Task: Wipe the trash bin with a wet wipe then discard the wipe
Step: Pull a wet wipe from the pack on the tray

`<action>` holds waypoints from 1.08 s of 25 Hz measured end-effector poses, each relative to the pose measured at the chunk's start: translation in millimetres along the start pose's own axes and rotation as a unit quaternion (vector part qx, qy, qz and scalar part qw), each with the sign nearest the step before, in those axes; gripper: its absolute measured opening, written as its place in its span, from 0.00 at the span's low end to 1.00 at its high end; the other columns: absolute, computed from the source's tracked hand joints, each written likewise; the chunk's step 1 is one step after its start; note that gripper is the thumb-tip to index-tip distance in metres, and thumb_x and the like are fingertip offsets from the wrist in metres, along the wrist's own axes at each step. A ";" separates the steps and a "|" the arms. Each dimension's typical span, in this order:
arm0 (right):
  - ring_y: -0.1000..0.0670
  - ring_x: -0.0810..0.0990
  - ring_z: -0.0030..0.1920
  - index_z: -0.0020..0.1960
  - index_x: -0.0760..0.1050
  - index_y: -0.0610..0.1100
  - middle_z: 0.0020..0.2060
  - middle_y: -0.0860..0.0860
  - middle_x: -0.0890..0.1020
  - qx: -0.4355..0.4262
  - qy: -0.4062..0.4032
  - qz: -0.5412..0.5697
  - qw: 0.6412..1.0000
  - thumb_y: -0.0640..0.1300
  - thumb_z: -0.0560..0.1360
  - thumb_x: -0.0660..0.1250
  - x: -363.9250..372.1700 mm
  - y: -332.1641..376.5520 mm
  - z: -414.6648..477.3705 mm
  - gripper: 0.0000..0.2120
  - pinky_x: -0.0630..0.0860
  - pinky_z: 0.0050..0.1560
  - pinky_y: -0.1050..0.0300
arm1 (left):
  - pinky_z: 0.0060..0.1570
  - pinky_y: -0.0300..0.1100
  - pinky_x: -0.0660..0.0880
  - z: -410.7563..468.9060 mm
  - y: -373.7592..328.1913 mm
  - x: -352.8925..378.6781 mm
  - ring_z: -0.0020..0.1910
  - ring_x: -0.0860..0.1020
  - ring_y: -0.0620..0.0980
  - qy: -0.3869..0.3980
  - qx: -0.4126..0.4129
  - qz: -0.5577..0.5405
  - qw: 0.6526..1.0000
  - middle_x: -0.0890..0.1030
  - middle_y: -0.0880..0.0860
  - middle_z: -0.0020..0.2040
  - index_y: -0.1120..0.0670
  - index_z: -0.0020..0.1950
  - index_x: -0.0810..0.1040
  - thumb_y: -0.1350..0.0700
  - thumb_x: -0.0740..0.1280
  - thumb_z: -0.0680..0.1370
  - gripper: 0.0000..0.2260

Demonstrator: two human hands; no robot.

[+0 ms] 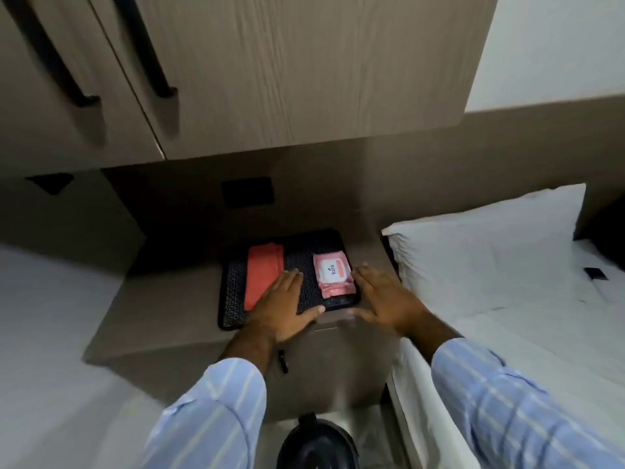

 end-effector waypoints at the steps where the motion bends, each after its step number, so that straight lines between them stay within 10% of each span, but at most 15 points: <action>1: 0.44 0.50 0.85 0.85 0.51 0.43 0.85 0.44 0.54 -0.003 0.030 0.008 1.000 0.80 0.66 0.29 14.1 -5.1 5.4 0.60 0.50 0.83 0.46 | 0.81 0.46 0.48 8.6 1.1 16.7 0.82 0.49 0.52 0.026 -0.008 0.003 1.000 0.50 0.53 0.83 0.55 0.82 0.50 0.30 0.59 0.77 0.43; 8: 0.46 0.51 0.85 0.85 0.51 0.41 0.85 0.45 0.54 -0.029 -0.003 0.055 0.998 0.78 0.74 0.36 88.9 -24.0 33.4 0.53 0.52 0.83 0.42 | 0.78 0.53 0.61 24.3 16.8 104.5 0.79 0.61 0.57 0.003 0.019 0.091 0.996 0.62 0.57 0.80 0.58 0.79 0.61 0.25 0.34 0.74 0.49; 16: 0.49 0.49 0.85 0.85 0.53 0.44 0.85 0.48 0.55 -0.058 -0.040 0.043 0.997 0.74 0.78 0.54 111.5 -40.2 36.4 0.46 0.47 0.83 0.47 | 0.64 0.48 0.71 96.2 -14.5 84.8 0.59 0.77 0.60 -0.189 0.042 -0.001 0.981 0.79 0.61 0.62 0.63 0.64 0.77 0.46 0.58 0.81 0.23; 27: 0.47 0.56 0.84 0.83 0.60 0.43 0.83 0.46 0.62 -0.065 -0.086 0.067 0.992 0.73 0.78 0.52 123.1 -45.0 41.3 0.44 0.57 0.82 0.40 | 0.58 0.46 0.73 178.4 -71.9 66.3 0.56 0.79 0.57 -0.063 -0.082 0.196 0.975 0.81 0.60 0.57 0.60 0.57 0.82 0.50 0.66 0.80 0.15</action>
Point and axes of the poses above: each hand's wrist, its own z-axis towards the middle knuckle, its own x-axis out of the palm, y = z × x, the point moved 1 cm from there along z, towards the middle knuckle
